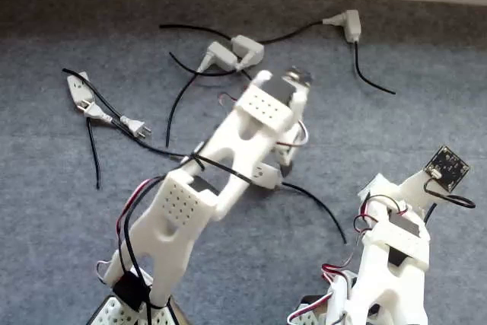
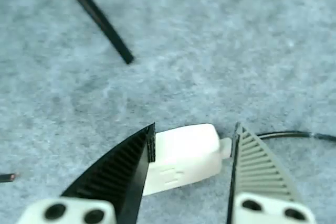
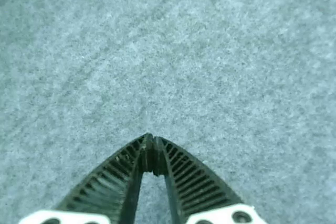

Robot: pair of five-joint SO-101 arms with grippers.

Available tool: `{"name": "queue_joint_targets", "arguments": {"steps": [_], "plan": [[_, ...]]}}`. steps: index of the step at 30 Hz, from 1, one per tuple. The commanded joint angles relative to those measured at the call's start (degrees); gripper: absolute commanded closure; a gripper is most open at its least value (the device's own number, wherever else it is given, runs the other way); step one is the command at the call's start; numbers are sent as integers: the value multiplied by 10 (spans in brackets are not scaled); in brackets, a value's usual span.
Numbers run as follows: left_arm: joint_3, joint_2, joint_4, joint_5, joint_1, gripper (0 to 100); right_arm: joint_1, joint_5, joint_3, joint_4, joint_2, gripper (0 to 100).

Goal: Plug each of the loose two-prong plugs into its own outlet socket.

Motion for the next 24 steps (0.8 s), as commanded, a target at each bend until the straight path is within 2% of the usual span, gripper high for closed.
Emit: {"name": "queue_joint_targets", "arguments": {"steps": [1, 6, 14, 17, 20, 24], "plan": [[22, -14, 11, -2, 17, 762, -7, 8, -6, -8, -9, 992], [69, -55, 11, -4, 15, 762, -7, 8, -7, -8, -10, 992], [74, -255, 6, -1, -25, 762, -53, 16, -5, -8, -7, 992], [78, -333, 10, -1, -58, 764, -97, 78, -6, -7, -7, 992], [109, -418, 11, -2, -105, 817, -169, 142, -1, -4, -7, 992], [198, -553, 9, -5, -176, 918, -238, 179, -34, 89, -12, 973]]}}
